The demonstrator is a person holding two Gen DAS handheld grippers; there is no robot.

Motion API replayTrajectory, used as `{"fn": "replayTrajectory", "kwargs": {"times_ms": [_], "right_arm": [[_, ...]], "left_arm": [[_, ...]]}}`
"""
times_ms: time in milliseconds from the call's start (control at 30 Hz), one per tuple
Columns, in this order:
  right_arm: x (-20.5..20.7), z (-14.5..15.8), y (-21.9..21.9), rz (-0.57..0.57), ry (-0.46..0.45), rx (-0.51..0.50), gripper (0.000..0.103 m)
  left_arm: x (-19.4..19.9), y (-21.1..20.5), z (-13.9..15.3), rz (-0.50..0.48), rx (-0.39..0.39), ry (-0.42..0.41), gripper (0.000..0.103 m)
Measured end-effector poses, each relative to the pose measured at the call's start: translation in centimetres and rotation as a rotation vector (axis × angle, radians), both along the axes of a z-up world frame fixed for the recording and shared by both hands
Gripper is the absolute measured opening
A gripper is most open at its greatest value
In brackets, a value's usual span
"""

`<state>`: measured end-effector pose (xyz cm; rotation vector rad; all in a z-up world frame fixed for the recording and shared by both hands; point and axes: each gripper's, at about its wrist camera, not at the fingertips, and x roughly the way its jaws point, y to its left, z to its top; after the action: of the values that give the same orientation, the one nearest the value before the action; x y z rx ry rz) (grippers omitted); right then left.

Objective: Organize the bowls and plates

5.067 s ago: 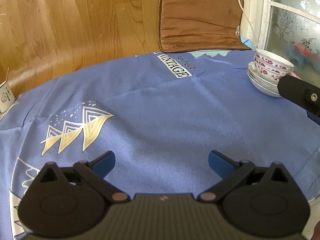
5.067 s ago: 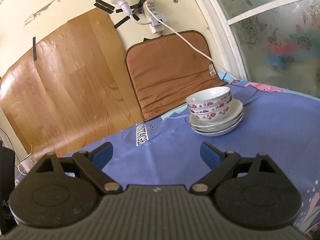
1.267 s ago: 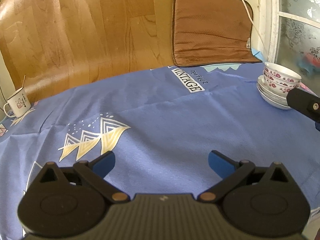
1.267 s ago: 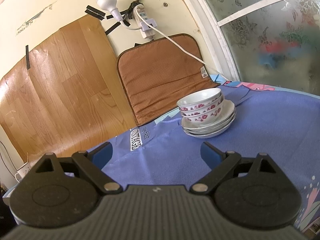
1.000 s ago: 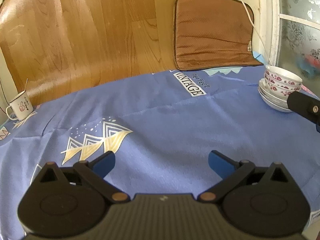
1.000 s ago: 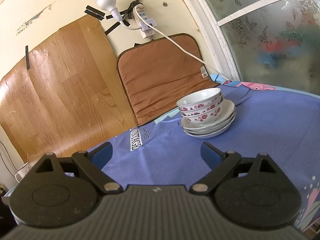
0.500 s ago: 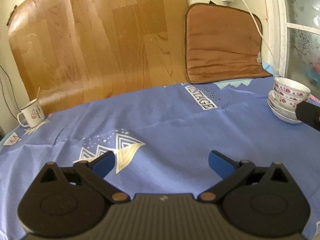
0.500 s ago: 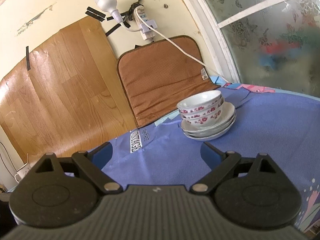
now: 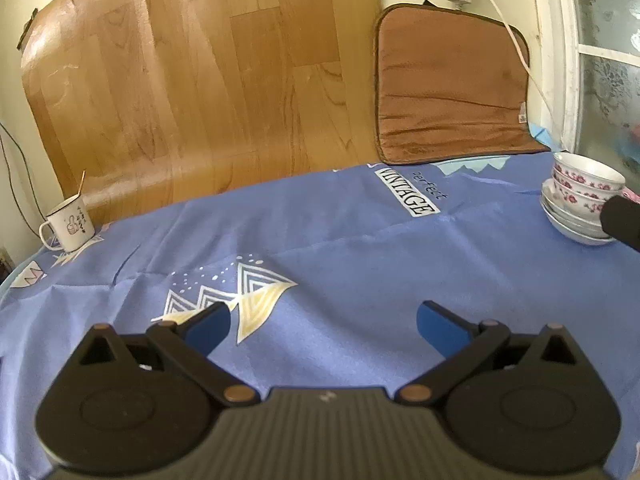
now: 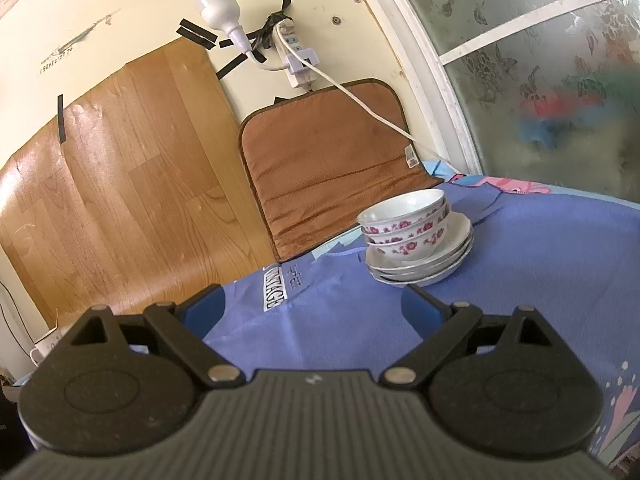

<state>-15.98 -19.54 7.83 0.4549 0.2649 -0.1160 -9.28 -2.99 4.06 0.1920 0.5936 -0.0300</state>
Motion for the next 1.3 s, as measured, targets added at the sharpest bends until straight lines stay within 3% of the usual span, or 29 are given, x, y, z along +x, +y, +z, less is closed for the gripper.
{"fn": "replayTrajectory", "kwargs": {"times_ms": [267, 1300], "right_arm": [[-0.07, -0.13, -0.18, -0.001, 0.006, 0.008, 0.097], [0.03, -0.33, -0.36, 0.002, 0.021, 0.02, 0.097]], "left_arm": [[0.32, 0.24, -0.17, -0.006, -0.023, 0.052, 0.103], [-0.04, -0.61, -0.43, -0.068, -0.017, 0.068, 0.103]]}}
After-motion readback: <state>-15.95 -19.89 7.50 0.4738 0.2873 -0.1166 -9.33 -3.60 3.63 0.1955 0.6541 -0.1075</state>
